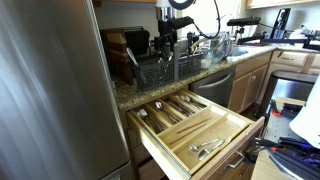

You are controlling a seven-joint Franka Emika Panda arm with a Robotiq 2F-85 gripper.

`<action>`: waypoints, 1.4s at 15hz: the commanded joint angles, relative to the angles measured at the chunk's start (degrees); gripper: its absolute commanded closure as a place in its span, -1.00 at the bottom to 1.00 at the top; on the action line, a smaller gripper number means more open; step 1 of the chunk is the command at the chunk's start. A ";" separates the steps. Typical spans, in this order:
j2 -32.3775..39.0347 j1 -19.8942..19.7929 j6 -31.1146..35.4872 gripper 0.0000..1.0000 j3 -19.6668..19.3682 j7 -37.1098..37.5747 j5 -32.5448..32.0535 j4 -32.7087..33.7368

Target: Take the spoon from the utensil holder and put it in the drawer with the other spoons

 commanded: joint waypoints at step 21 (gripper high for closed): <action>5.18 2.09 2.02 0.49 -3.00 1.54 -2.14 5.68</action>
